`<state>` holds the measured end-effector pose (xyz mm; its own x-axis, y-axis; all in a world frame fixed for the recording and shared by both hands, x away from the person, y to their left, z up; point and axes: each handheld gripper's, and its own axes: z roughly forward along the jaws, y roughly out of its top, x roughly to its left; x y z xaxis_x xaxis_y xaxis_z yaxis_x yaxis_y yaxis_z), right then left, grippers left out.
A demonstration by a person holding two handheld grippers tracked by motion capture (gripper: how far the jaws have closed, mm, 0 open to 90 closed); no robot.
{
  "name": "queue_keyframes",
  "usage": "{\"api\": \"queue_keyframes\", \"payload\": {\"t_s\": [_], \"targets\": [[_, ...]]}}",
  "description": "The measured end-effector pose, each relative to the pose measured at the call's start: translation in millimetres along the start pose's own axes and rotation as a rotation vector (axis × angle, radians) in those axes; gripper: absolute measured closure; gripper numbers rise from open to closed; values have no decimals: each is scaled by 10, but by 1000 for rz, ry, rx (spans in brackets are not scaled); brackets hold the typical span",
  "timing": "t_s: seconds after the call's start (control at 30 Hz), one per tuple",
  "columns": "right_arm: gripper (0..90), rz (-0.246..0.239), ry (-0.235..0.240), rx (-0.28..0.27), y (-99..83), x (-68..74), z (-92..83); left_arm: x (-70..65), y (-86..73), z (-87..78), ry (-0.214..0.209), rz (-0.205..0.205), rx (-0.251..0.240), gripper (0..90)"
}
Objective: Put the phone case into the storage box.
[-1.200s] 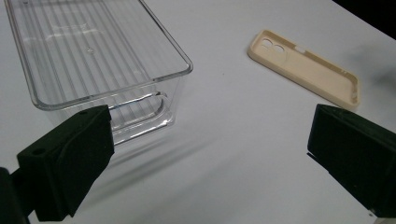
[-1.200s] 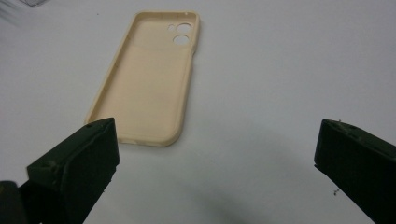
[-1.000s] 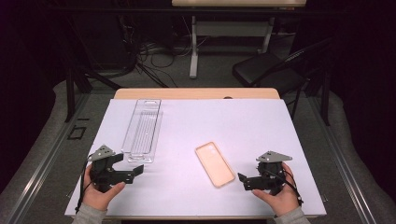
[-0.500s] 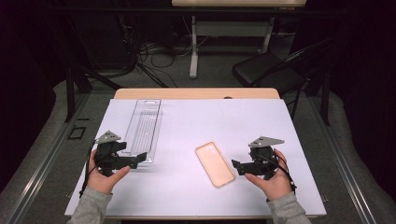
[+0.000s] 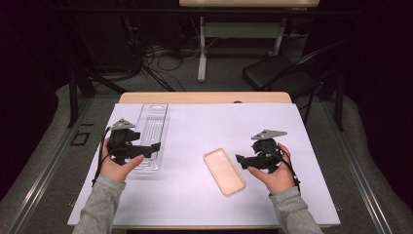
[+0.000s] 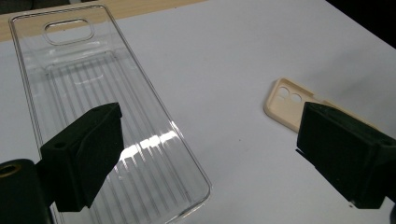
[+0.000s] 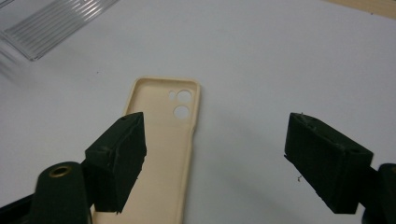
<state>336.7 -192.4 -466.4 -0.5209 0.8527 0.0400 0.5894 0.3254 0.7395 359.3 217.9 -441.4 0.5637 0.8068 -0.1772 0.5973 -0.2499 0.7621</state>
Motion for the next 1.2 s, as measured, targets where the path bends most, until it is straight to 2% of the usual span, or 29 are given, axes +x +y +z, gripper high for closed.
{"api": "queue_keyframes", "payload": {"t_s": [0.2,0.3,0.33,0.43,0.63,0.77,0.83,0.93,1.03,1.07,1.2], "targets": [[218,-9,10,-2,135,10,52,12,100,68,-6,9,24,76],[217,-5,15,-13,209,18,78,30,134,95,-26,0,21,86],[215,-3,13,-16,223,15,85,34,146,107,-36,-18,16,91],[209,15,20,-18,264,7,131,35,179,144,-55,-35,-6,99],[191,-2,32,-3,261,30,181,23,174,209,-52,-23,-1,106],[197,-9,31,6,251,30,187,9,150,243,-54,-8,5,147],[228,-18,32,9,244,39,190,3,143,253,-55,8,17,151],[318,-35,44,10,234,54,189,-2,126,259,-58,11,12,152],[410,-45,76,36,215,83,198,-3,106,235,-63,16,20,153],[411,-47,80,59,194,101,210,-8,95,230,-58,15,14,153],[410,-44,81,85,171,123,218,-7,76,189,-44,9,16,153]]}}
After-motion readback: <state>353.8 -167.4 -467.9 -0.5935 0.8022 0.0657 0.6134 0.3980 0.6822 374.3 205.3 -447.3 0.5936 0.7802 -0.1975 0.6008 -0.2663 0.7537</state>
